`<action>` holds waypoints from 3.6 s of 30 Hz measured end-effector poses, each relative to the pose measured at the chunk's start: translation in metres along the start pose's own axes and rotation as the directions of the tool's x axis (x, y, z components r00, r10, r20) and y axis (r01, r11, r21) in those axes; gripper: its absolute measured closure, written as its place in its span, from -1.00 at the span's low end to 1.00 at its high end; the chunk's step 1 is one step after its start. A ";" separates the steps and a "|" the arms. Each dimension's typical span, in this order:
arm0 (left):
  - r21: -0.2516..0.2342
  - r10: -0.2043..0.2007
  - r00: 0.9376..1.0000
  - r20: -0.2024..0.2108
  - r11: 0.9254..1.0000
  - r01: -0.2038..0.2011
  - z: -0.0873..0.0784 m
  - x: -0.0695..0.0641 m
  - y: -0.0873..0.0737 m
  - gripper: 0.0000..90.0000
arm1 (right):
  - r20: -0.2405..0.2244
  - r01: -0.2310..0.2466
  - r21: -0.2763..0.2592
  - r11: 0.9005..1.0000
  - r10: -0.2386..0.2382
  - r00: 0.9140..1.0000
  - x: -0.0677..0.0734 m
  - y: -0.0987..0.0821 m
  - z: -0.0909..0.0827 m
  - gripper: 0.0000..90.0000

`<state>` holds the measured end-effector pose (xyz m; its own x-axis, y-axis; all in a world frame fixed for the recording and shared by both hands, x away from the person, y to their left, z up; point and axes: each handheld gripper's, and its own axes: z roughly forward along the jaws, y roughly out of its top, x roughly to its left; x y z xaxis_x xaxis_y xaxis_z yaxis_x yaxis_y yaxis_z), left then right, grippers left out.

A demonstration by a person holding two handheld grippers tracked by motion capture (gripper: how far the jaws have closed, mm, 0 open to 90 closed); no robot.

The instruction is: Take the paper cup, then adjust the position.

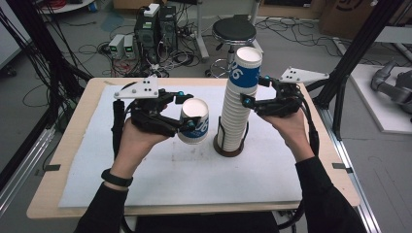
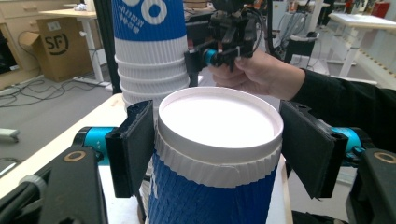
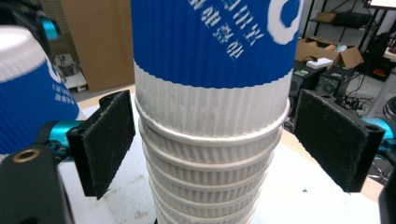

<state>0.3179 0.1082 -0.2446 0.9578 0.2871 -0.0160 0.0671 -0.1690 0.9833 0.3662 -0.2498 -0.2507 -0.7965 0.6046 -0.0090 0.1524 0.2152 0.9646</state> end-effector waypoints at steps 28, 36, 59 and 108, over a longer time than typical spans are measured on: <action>0.005 -0.069 0.997 0.017 0.998 0.069 -0.008 0.009 -0.035 -0.35 | -0.085 -0.078 -0.053 0.996 0.073 0.994 0.012 -0.069 -0.051 -0.71; -0.010 -0.064 0.998 0.009 0.998 0.064 -0.013 0.007 -0.032 -0.35 | -0.079 -0.087 -0.047 0.995 0.083 0.993 0.010 -0.074 -0.054 -0.70; -0.028 -0.053 0.997 0.060 0.998 0.055 -0.007 -0.002 -0.024 -0.35 | -0.250 -0.016 -0.041 0.999 0.005 0.968 0.033 -0.070 -0.056 -0.68; -0.031 -0.068 0.980 0.185 0.997 0.075 0.047 -0.027 -0.034 -0.35 | -0.422 0.006 0.084 0.996 0.030 0.906 0.088 -0.081 0.008 -0.68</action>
<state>0.3027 0.0621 -0.2858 0.9861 0.1189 -0.1157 0.1298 -0.1181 0.9845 0.2889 -0.2079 -0.3316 -0.9641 0.2303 0.1324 0.1964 0.2823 0.9390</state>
